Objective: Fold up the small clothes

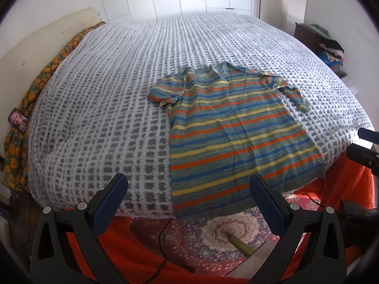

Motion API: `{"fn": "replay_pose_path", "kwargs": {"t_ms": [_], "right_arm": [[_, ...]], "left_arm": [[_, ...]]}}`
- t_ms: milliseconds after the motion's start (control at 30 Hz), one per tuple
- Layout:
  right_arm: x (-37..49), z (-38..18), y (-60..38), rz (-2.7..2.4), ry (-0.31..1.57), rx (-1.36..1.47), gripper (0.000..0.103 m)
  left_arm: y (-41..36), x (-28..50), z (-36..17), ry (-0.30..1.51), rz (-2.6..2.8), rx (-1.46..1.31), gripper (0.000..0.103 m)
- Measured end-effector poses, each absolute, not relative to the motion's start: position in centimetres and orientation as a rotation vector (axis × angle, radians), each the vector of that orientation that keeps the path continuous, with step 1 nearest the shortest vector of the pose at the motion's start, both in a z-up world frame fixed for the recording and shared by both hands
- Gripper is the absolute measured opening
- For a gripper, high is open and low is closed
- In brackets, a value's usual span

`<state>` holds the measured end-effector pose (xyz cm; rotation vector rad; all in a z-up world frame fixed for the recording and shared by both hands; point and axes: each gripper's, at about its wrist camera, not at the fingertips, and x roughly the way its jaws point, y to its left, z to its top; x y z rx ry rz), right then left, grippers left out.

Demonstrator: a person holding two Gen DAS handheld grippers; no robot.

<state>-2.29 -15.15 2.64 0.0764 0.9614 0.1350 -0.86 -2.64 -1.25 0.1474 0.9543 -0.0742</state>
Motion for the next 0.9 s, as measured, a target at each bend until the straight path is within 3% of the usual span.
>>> {"fn": "replay_pose_path", "kwargs": {"t_ms": [633,900], "right_arm": [[-2.4,2.4,-14.6,0.144,0.960,0.072,0.103],[-1.0,1.2,-17.9,0.177,0.961,0.206,0.103]], "left_arm": [[-1.9,-1.0,-1.8,0.955,-0.073,0.129,0.102],[-3.7,-0.1,-2.4,0.973,-0.092,0.173,0.102]]}}
